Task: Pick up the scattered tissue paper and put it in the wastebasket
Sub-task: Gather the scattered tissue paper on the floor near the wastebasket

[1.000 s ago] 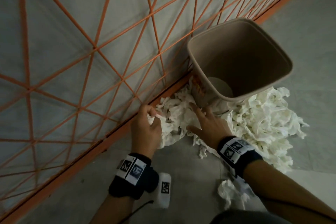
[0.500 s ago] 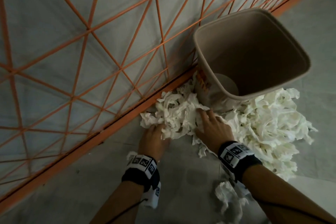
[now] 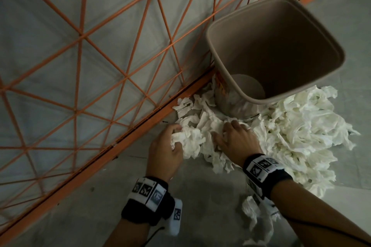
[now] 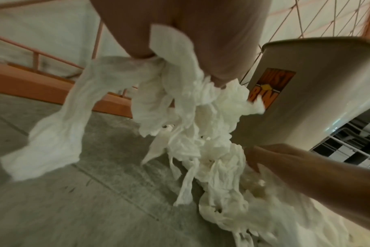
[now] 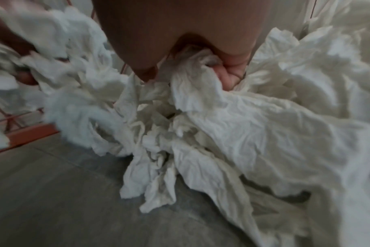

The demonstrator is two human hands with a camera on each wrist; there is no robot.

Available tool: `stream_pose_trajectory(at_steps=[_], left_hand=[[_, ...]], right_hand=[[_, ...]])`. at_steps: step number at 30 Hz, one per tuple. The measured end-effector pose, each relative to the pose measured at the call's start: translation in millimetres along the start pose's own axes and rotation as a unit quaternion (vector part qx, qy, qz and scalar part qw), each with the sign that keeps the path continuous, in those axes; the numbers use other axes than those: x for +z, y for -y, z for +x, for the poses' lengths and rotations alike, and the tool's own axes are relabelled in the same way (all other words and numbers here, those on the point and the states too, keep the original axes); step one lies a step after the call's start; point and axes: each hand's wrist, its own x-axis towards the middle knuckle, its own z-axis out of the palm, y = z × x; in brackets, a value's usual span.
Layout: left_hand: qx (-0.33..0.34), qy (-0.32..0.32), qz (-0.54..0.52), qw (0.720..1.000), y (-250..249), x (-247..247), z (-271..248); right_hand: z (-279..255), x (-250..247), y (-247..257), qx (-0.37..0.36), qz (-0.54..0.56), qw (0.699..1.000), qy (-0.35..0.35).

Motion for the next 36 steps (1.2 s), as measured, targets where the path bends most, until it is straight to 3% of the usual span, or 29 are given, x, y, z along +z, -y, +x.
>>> stream_pose_trajectory(at_steps=[6,10,14,18,22,25,30,34,36], left_hand=[[-0.039,0.000,0.108,0.993,6,24,28],[-0.022,-0.029,0.072,0.997,2,18,29],[-0.026,-0.052,0.001,0.998,-4,1,18],[-0.059,-0.084,-0.074,0.992,-27,-16,1],[-0.073,-0.094,-0.117,0.986,-29,-25,-12],[-0.073,-0.065,-0.047,0.994,-14,-21,-10],[-0.009,0.045,0.103,0.994,17,12,-2],[-0.052,0.132,0.192,0.971,38,45,-8],[-0.054,0.124,0.190,0.972,44,52,-10]], right_hand=[[0,4,-9,-0.062,0.078,0.989,-0.113],[-1,0,-11,-0.103,0.150,0.972,-0.149],[-2,-6,-2,-0.109,0.208,0.969,-0.074],[3,-3,10,-0.014,0.139,0.988,0.061],[9,8,11,-0.023,0.096,0.994,0.048],[7,13,11,-0.058,0.112,0.992,0.014],[-2,14,11,-0.127,0.135,0.982,0.017],[-11,16,15,-0.072,0.141,0.984,0.076],[-10,19,15,-0.042,0.079,0.989,0.115]])
